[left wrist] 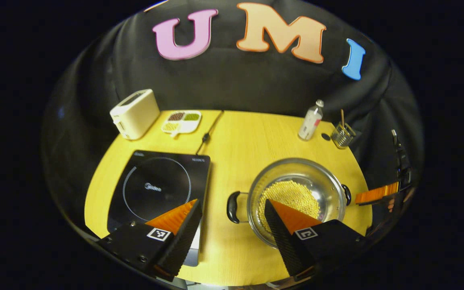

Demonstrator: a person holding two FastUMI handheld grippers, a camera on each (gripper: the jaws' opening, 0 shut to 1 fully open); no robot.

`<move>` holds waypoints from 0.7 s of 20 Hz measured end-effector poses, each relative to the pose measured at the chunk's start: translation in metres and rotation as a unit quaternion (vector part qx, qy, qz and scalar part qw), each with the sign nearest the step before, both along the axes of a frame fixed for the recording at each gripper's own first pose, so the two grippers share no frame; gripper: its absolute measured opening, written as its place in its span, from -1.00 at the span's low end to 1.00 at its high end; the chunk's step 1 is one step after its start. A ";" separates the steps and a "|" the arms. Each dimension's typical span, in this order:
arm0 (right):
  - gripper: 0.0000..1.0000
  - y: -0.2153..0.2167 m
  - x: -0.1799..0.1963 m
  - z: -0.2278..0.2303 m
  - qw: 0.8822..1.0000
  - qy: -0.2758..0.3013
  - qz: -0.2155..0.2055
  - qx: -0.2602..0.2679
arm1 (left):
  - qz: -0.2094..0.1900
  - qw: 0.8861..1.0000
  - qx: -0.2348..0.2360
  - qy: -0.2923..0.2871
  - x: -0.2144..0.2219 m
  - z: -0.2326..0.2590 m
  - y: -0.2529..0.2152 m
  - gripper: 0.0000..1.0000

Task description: First push the handle of the pot to place it horizontally, then grasp the pot with both hands and set it on the induction cooktop.

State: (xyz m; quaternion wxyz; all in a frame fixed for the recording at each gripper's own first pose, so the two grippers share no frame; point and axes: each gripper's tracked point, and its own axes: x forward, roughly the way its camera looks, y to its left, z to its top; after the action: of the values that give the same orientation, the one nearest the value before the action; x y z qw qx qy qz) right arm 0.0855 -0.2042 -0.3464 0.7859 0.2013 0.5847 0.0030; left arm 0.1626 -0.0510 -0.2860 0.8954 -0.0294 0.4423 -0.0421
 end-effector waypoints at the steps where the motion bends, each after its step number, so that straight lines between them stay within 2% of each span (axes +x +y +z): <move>1: 1.00 0.000 0.004 -0.002 1.000 0.004 0.002 0.003 | -0.001 1.000 -0.012 0.027 -0.001 -0.009 -0.003 0.89; 4: 1.00 -0.002 0.005 -0.015 1.000 0.018 0.017 0.005 | -0.005 0.996 -0.027 0.087 -0.004 -0.031 -0.001 0.94; 5: 0.86 -0.002 0.006 -0.020 0.999 0.026 0.024 0.005 | -0.008 0.995 -0.031 0.099 -0.002 -0.036 -0.001 0.94; 6: 1.00 0.000 0.004 -0.026 0.999 0.033 0.031 0.007 | -0.013 0.993 -0.036 0.111 0.000 -0.043 -0.003 0.93; 7: 1.00 0.000 0.006 -0.031 0.998 0.042 0.035 0.009 | -0.015 0.991 -0.039 0.124 0.001 -0.050 -0.004 0.93; 8: 0.87 0.002 0.007 -0.036 0.998 0.048 0.040 0.014 | -0.016 0.990 -0.040 0.138 0.002 -0.057 -0.004 0.94; 9: 1.00 0.004 0.008 -0.041 0.997 0.054 0.045 0.017 | -0.012 0.988 -0.043 0.150 0.004 -0.065 -0.005 0.94; 10: 1.00 0.007 0.009 -0.046 0.997 0.061 0.050 0.022 | -0.008 0.984 -0.055 0.167 0.004 -0.072 -0.009 0.94; 11: 0.86 0.009 0.010 -0.049 0.996 0.065 0.052 0.027 | -0.005 0.982 -0.063 0.176 0.004 -0.077 -0.012 0.93; 12: 1.00 0.010 0.010 -0.054 0.996 0.072 0.052 0.030 | -0.002 0.980 -0.070 0.188 0.004 -0.084 -0.016 0.93; 14: 0.99 0.013 0.013 -0.063 0.995 0.080 0.050 0.034 | 0.003 0.977 -0.070 0.201 0.005 -0.096 -0.017 0.92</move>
State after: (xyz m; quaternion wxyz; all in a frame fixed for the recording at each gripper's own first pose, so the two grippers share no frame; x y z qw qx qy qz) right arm 0.0985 -0.1912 -0.4091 0.7279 0.1978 0.6549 0.0460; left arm 0.1680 -0.0675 -0.3822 0.7842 -0.1007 0.6089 -0.0638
